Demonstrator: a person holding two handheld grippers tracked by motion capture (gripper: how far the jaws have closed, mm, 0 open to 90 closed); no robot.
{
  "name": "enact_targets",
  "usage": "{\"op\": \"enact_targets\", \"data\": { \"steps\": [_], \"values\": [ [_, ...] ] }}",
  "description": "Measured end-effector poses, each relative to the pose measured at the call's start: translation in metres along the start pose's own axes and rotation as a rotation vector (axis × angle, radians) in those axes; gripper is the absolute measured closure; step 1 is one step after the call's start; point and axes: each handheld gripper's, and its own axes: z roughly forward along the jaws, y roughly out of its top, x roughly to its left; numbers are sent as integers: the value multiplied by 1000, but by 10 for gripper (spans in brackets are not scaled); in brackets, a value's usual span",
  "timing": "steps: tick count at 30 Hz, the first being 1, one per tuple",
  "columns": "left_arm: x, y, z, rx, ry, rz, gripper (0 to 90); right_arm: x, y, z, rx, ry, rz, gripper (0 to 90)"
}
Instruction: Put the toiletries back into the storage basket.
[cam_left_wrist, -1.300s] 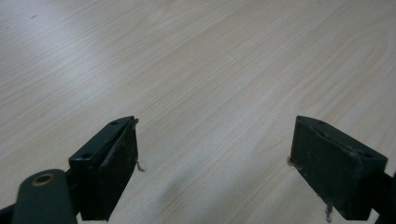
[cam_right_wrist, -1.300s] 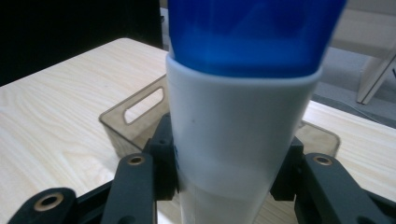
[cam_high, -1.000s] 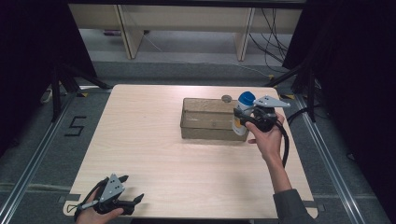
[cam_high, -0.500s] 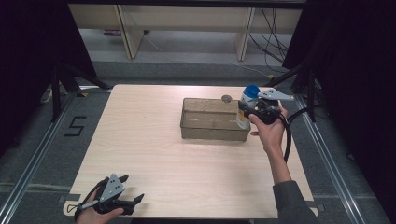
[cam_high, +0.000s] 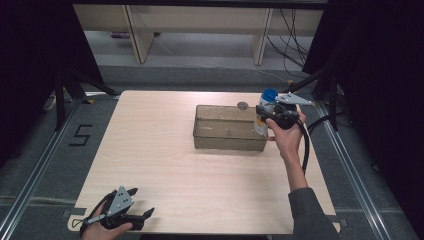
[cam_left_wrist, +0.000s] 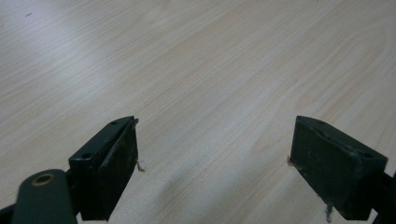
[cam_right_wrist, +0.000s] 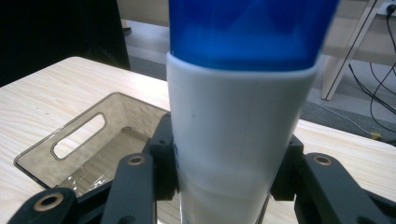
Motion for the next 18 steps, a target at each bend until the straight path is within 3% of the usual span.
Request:
{"op": "enact_targets", "data": {
  "steps": [3,6,7,10,11,18],
  "values": [
    [0,0,-1,8,3,8,147,2,-1,3,9,0,23,560],
    [0,0,-2,19,-6,-1,147,1,-2,6,20,-4,0,561],
    [0,0,-2,18,-5,0,147,4,-3,8,26,-3,24,561],
    [0,0,-2,18,-6,0,147,3,-3,10,29,0,13,561],
    [-2,0,-1,6,-7,-20,147,4,-4,12,31,2,21,561],
    [-1,0,-2,14,1,-14,147,2,-7,17,32,-8,13,561]
  ]
}}
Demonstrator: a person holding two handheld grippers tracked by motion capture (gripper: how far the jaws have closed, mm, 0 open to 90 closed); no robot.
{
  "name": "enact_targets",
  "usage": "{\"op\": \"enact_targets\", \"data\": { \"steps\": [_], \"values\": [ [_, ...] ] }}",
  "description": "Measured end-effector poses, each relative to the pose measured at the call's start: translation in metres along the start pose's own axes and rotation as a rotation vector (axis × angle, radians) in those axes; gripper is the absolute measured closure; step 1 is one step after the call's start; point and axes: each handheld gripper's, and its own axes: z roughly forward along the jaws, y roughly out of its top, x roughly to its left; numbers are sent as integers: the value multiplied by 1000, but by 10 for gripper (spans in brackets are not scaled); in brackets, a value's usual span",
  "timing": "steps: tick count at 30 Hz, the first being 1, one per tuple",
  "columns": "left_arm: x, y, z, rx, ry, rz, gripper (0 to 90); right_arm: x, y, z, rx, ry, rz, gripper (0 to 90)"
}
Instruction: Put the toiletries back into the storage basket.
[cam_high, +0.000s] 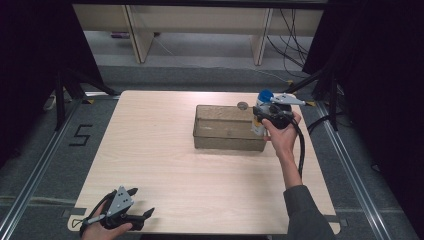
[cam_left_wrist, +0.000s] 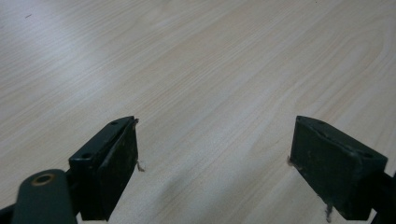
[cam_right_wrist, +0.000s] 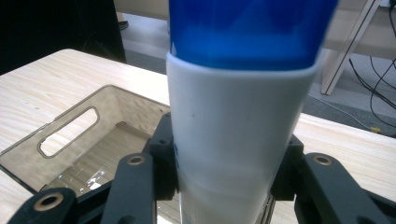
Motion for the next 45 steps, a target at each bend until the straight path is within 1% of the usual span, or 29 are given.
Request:
{"op": "enact_targets", "data": {
  "steps": [2,3,4,5,6,8,9,10,11,13,14,16,18,19,20,23,24,25,26,27,28,29,33,34,36,37,39,40,45],
  "values": [
    [0,0,0,0,1,3,147,-1,-2,1,-4,-6,-8,561],
    [0,0,0,-3,-3,11,147,0,-3,2,-10,-5,7,561],
    [0,0,0,-2,-19,6,147,1,-4,3,10,-7,19,561],
    [0,0,0,-3,-20,5,147,-1,-5,4,3,-14,-13,561],
    [1,0,0,-6,-17,6,147,-1,-6,6,0,-1,-7,561],
    [0,0,0,-9,-12,3,147,0,-8,7,9,-12,12,561],
    [2,0,0,-6,-5,15,147,-1,-9,9,8,-2,0,561],
    [2,0,0,-8,-4,19,147,-1,-10,8,8,-15,-18,561],
    [2,0,0,-4,-7,21,147,1,-12,10,19,-6,8,560],
    [1,0,0,-3,-19,8,147,1,-14,12,8,-16,-3,561],
    [0,0,0,-9,-13,3,147,1,-14,12,21,-13,-20,561],
    [1,0,-1,-12,-2,16,147,3,-17,13,26,-16,-11,560],
    [0,0,0,-20,-5,-6,147,2,-19,15,22,-10,-19,561],
    [0,0,0,-21,-8,-8,147,4,-20,15,26,-21,1,561],
    [1,0,-1,-9,-6,7,147,3,-21,16,29,-4,-10,560],
    [2,0,0,-12,-7,15,147,3,-25,18,36,-22,-18,560],
    [1,0,0,-15,-13,3,147,1,-26,18,44,-25,-24,560],
    [1,0,0,-9,-9,12,147,1,-28,19,42,-20,-12,560],
    [1,0,0,-15,-11,2,147,1,-29,19,47,-18,-9,561],
    [2,1,0,-12,-7,16,147,-1,-31,20,51,-22,-31,560],
    [2,1,0,-12,-7,16,147,-1,-31,20,51,-22,-31,560],
    [2,0,0,-11,-7,11,147,1,-33,22,44,-19,-6,561],
    [0,0,-1,-10,-1,5,147,1,-35,22,45,-21,-9,560],
    [0,0,-1,-10,-1,4,147,1,-37,23,54,0,-3,560],
    [0,0,0,-32,4,1,147,2,-39,23,41,-17,-4,560],
    [-1,0,0,-27,-3,-15,147,1,-42,23,44,-18,5,560],
    [-1,0,0,-28,-5,-18,147,1,-43,22,44,-21,0,560],
    [0,0,-1,-13,-2,2,147,-1,-43,22,48,-20,-9,560],
    [1,0,-1,-14,1,6,147,-2,-50,23,38,-16,12,560]
  ]
}}
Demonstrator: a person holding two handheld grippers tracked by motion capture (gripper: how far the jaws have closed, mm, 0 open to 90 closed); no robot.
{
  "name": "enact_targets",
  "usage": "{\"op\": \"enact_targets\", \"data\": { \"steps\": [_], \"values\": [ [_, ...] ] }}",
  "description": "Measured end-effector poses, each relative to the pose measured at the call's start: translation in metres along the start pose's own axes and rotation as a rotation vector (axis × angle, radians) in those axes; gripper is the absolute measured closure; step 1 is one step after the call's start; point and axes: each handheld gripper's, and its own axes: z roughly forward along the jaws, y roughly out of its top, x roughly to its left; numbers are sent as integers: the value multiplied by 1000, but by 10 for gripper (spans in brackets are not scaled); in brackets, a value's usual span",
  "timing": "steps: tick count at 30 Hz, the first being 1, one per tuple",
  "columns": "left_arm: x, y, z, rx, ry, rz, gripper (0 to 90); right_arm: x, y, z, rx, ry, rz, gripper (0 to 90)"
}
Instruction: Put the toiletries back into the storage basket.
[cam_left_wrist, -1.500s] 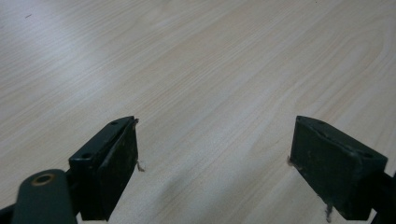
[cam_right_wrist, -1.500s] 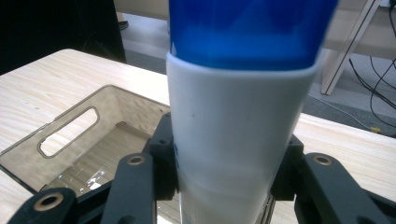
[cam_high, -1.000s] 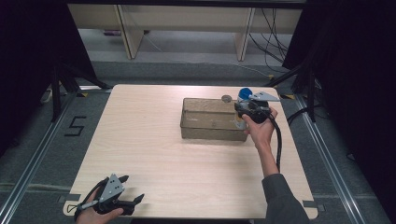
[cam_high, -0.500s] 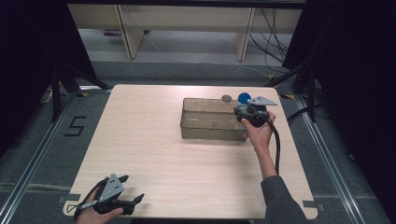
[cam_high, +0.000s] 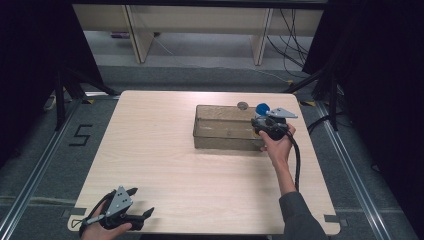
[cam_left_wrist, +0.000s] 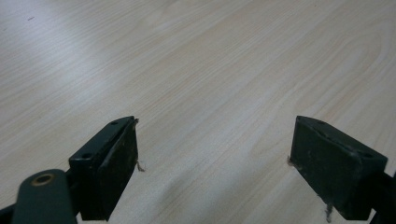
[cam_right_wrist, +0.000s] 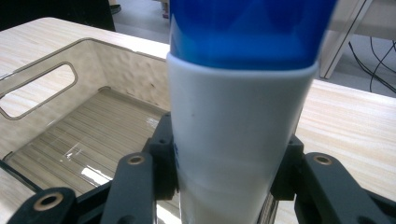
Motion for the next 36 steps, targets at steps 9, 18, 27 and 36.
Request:
{"op": "enact_targets", "data": {
  "steps": [9,18,27,36],
  "values": [
    [0,0,0,0,-5,-6,147,-2,-7,1,0,4,9,559],
    [1,0,1,2,-5,10,147,-3,-16,0,-1,-1,12,557],
    [0,0,1,8,-15,5,147,0,-18,-5,-2,-13,10,556],
    [-1,0,1,1,-18,-8,147,-1,-17,-8,10,-19,6,462]
  ]
}}
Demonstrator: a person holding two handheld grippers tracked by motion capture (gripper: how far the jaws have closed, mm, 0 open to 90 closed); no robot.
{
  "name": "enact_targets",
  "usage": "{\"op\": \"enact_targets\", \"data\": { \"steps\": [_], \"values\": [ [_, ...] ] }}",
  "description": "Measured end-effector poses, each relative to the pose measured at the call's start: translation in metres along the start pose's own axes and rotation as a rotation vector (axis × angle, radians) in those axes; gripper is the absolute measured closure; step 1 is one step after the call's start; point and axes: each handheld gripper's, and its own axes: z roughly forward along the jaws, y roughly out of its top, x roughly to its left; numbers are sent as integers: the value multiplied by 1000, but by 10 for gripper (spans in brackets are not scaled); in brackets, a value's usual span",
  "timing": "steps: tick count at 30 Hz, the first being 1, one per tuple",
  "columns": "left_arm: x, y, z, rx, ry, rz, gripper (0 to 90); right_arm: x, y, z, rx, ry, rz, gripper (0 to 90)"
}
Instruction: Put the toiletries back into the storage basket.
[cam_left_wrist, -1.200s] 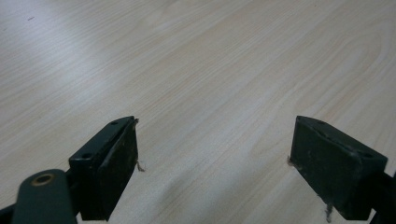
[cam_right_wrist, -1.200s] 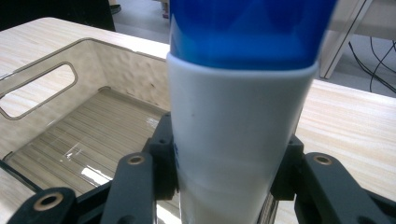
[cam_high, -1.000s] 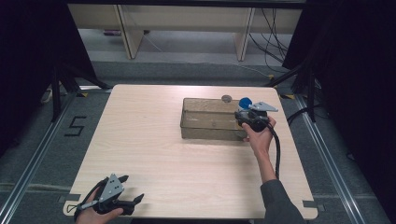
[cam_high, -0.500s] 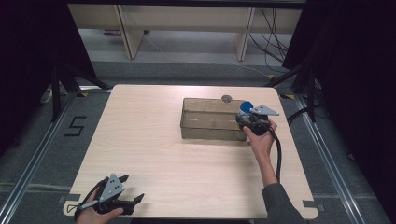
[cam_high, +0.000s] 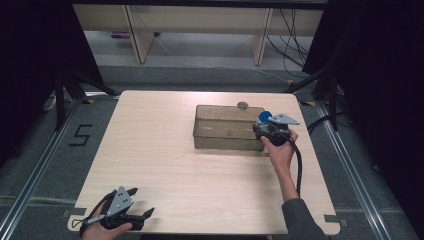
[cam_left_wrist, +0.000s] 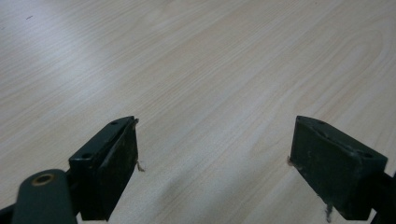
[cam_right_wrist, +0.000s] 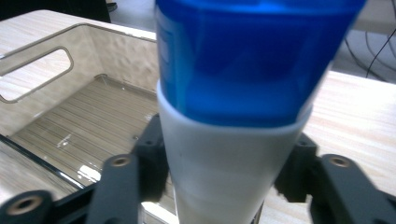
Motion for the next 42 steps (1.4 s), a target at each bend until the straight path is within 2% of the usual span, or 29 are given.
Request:
{"op": "enact_targets", "data": {
  "steps": [1,2,4,5,7,8,9,10,13,15,16,17,18,19,20,23,25,27,29,30,31,32,33,37,38,39,40,41,42],
  "values": [
    [0,0,0,1,0,0,147,-2,1,0,-3,8,-3,432],
    [1,0,-1,7,11,20,147,1,0,0,9,21,30,411],
    [2,0,-1,3,15,26,147,1,1,-2,0,13,22,344],
    [1,0,-1,2,9,11,147,0,2,-3,-9,14,6,328],
    [1,0,0,9,0,8,147,2,3,-6,-12,19,20,288],
    [-1,0,1,-11,0,-15,147,3,5,-11,-12,30,12,272],
    [-1,0,1,-11,0,-15,147,3,5,-11,-12,30,12,272],
    [1,0,-1,8,2,9,147,4,5,-12,-28,14,18,268],
    [1,0,-1,5,10,9,147,3,6,-22,-42,7,17,251],
    [0,0,0,6,6,10,147,2,6,-28,-49,19,37,248],
    [-2,0,1,-8,11,-14,147,3,5,-33,-59,23,58,243],
    [-1,0,0,0,11,-5,147,3,5,-33,-59,23,58,243],
    [1,0,0,8,5,10,147,5,4,-35,-59,26,79,243],
    [1,0,-1,10,3,10,147,2,5,-37,-45,27,30,242],
    [2,0,-1,4,17,20,147,2,6,-37,-59,22,15,242],
    [0,-1,0,-2,3,-7,147,6,6,-40,-54,34,47,240],
    [1,0,-1,9,3,12,147,5,4,-40,-53,34,6,240],
    [-1,0,0,-8,2,-7,147,8,3,-41,-38,44,23,240],
    [0,0,-1,-7,10,5,147,10,2,-41,-57,33,14,240],
    [0,0,-1,-10,18,-3,147,12,2,-44,-30,37,23,239],
    [0,0,-1,-14,17,-7,147,12,2,-44,-30,37,23,239],
    [0,0,-1,-14,17,-8,147,11,2,-43,-42,37,-2,239],
    [0,0,0,-11,14,-2,147,12,2,-44,-45,41,-2,238],
    [0,0,-1,-9,13,-4,147,14,1,-49,-32,51,9,234],
    [0,-1,0,-13,15,-12,147,16,0,-50,-33,43,36,233],
    [0,-1,0,-15,15,-16,147,14,-1,-51,-45,42,4,232],
    [0,-1,-1,-14,15,-16,147,16,-1,-53,-33,45,23,230],
    [0,-1,-1,-15,15,-13,147,15,-2,-53,-43,53,5,225],
    [0,0,-1,-10,16,-5,147,16,-3,-56,-42,51,12,225]
  ]
}}
